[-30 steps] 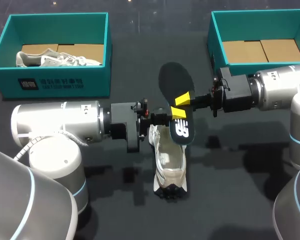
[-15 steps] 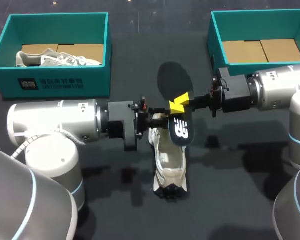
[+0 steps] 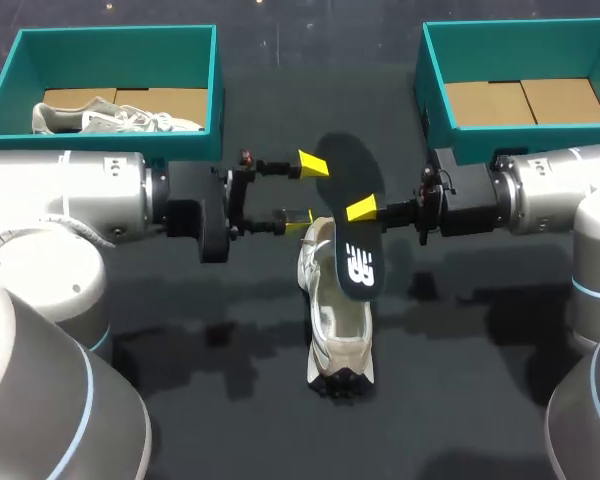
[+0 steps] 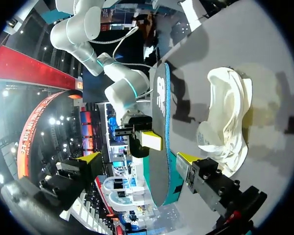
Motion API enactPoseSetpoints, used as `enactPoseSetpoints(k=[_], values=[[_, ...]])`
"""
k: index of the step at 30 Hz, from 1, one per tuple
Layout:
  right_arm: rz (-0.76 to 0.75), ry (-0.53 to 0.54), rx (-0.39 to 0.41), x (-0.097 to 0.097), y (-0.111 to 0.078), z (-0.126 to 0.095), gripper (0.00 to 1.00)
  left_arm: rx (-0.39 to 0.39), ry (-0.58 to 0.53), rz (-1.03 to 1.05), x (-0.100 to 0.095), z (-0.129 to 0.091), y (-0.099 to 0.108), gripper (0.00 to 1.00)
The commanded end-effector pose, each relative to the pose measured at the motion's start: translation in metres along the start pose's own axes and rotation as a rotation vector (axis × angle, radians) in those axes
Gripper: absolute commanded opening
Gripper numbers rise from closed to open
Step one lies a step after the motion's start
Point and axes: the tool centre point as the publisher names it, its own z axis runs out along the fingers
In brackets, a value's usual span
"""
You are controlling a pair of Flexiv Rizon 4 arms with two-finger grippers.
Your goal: Take the shoe out of the shoebox, open the shoe tongue, remove and reinsert the insole, then place the shoe into the shoebox
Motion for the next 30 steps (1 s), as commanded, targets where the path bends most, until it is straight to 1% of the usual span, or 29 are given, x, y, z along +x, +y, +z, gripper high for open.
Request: enactPoseSetpoints(k=[1, 8, 11, 13, 15, 18, 19, 21, 30], values=[[0.0, 0.005, 0.0, -0.004, 0.0, 0.003, 0.0, 0.004, -0.009, 0.003, 0.003, -0.012, -0.002, 1.0], [0.0, 0.005, 0.0, -0.004, 0.0, 0.003, 0.0, 0.004, -0.009, 0.003, 0.003, -0.012, -0.002, 1.0], [0.001, 0.006, -0.001, -0.004, 0.0, 0.004, 0.0, 0.011, 0.03, 0.027, -0.004, -0.016, 0.005, 1.0], [0.006, 0.01, -0.008, -0.004, -0.002, 0.007, 0.0, 0.012, 0.083, 0.043, -0.007, -0.017, 0.013, 1.0], [0.011, 0.01, -0.009, -0.005, -0.005, 0.009, 0.0, -0.01, 0.113, 0.058, -0.01, -0.019, 0.02, 1.0], [0.018, 0.011, -0.007, -0.005, -0.008, 0.011, 0.0, -0.016, 0.202, 0.078, -0.014, -0.022, 0.03, 1.0], [0.025, 0.014, -0.005, -0.007, -0.009, 0.012, 0.0, -0.048, 0.291, 0.133, -0.017, -0.021, 0.033, 1.0], [0.035, 0.022, -0.004, -0.009, -0.01, 0.012, 0.0, -0.048, 0.291, 0.133, -0.017, -0.021, 0.033, 1.0], [0.035, 0.022, -0.004, -0.009, -0.01, 0.012, 0.0, -0.048, 0.291, 0.133, -0.017, -0.021, 0.033, 1.0]])
